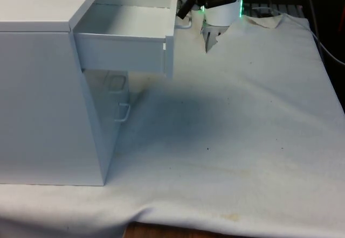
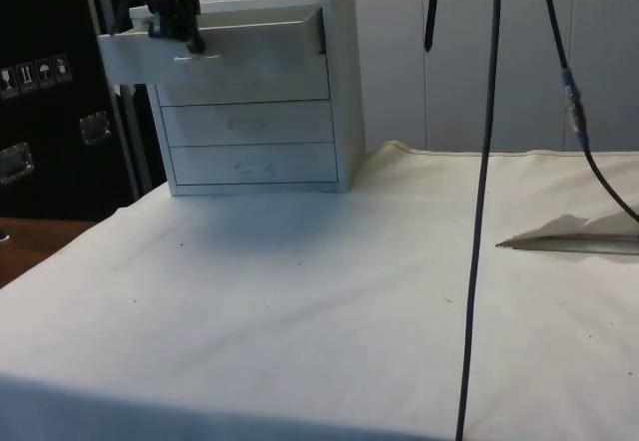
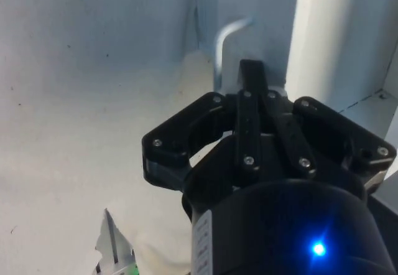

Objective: Open the drawer, then close it.

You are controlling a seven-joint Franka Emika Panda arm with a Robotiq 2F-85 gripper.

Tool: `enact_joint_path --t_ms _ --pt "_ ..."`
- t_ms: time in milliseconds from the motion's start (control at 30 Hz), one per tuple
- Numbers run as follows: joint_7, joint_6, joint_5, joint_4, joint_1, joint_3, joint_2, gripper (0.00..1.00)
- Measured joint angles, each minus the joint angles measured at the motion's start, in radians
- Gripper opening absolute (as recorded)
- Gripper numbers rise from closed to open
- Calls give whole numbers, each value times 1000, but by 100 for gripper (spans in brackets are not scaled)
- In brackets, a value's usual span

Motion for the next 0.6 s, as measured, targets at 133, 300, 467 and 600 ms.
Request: enact_joint_path --t_ms 133,300,467,600 --pt "-22 4 0 -17 -1 -11 -10 0" --pt "-31 5 0 -25 -2 -11 -20 0" --pt "-54 10 0 -36 -8 -15 -32 0" --pt "-66 14 0 -42 -11 -20 -35 0"
